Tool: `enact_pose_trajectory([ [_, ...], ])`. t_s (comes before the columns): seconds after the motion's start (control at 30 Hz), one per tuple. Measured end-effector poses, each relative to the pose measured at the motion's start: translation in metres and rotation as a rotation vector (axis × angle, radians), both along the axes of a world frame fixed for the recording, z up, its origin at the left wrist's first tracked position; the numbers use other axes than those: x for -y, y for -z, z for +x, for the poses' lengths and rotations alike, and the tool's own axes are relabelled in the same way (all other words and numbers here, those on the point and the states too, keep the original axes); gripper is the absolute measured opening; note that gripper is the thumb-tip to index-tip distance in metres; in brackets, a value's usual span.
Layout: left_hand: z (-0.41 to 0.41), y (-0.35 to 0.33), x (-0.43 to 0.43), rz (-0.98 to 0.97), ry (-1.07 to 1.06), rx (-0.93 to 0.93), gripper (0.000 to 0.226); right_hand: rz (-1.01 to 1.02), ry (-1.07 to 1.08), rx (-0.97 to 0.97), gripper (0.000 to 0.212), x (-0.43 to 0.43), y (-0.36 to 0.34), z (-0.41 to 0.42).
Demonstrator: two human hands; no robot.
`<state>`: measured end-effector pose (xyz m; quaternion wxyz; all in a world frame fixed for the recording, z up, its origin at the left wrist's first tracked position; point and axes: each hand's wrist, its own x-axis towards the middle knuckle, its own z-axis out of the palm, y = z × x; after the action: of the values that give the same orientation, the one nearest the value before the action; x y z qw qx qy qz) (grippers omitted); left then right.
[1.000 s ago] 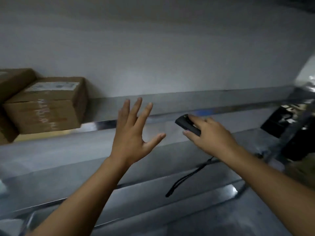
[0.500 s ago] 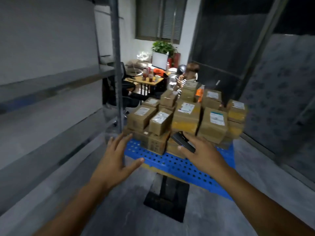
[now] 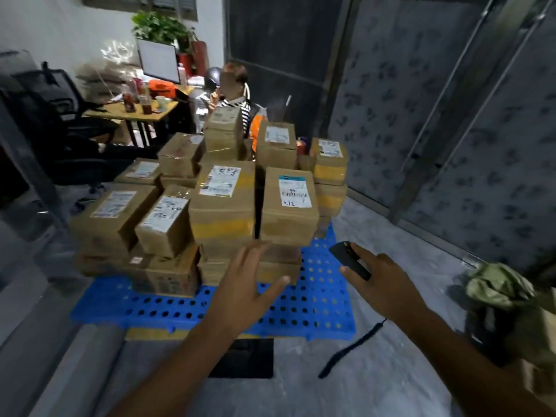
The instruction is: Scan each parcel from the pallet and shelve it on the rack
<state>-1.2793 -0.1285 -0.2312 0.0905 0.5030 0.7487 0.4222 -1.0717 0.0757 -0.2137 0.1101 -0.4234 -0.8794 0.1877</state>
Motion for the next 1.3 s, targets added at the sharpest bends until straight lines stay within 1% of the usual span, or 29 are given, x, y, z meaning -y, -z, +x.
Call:
enact_pose_trajectory([
  [0.13, -0.020, -0.011, -0.065, 0.081, -0.016, -0.004, 0.066, 0.032, 0.060, 0.053, 0.072, -0.048, 0.004, -0.021],
  [0.2, -0.029, -0.016, -0.092, 0.104, -0.023, -0.048, 0.067, 0.038, 0.063, 0.056, 0.071, -0.070, 0.005, -0.034],
  [0.27, -0.036, -0.019, -0.116, 0.043, -0.054, -0.088, 0.079, 0.039, 0.056, 0.067, 0.071, -0.088, 0.008, -0.046],
  [0.37, -0.047, -0.020, -0.145, -0.161, -0.133, -0.123, 0.098, 0.004, 0.016, 0.044, 0.072, -0.113, 0.015, -0.064],
  [0.43, -0.052, -0.016, -0.158, -0.243, -0.164, -0.148, 0.107, -0.036, -0.022, 0.018, 0.076, -0.129, 0.020, -0.075],
  [0.53, -0.056, -0.008, -0.172, -0.262, -0.228, -0.103, 0.115, -0.084, -0.104, -0.014, 0.087, -0.151, 0.031, -0.090],
  [0.57, -0.056, -0.006, -0.175, -0.254, -0.265, -0.071, 0.117, -0.107, -0.136, -0.024, 0.087, -0.158, 0.035, -0.093],
  [0.7, -0.053, 0.000, -0.180, -0.198, -0.377, 0.017, 0.113, -0.208, -0.259, -0.105, 0.076, -0.183, 0.052, -0.096],
  [0.8, -0.048, 0.004, -0.181, -0.113, -0.419, 0.008, 0.110, -0.235, -0.349, -0.126, 0.080, -0.203, 0.058, -0.095],
  [0.9, -0.035, 0.007, -0.187, 0.012, -0.422, -0.004, 0.101, -0.220, -0.421, -0.131, 0.083, -0.220, 0.054, -0.094],
  [0.97, -0.022, 0.008, -0.189, 0.093, -0.445, -0.005, 0.096, -0.223, -0.458, -0.161, 0.081, -0.227, 0.048, -0.091],
  [1.13, 0.009, -0.004, -0.179, 0.287, -0.551, -0.124, 0.090, -0.245, -0.569, -0.267, 0.075, -0.228, 0.014, -0.086],
  [1.3, 0.035, -0.033, -0.133, 0.386, -0.690, -0.256, 0.090, -0.236, -0.723, -0.357, 0.067, -0.191, -0.031, -0.089],
])
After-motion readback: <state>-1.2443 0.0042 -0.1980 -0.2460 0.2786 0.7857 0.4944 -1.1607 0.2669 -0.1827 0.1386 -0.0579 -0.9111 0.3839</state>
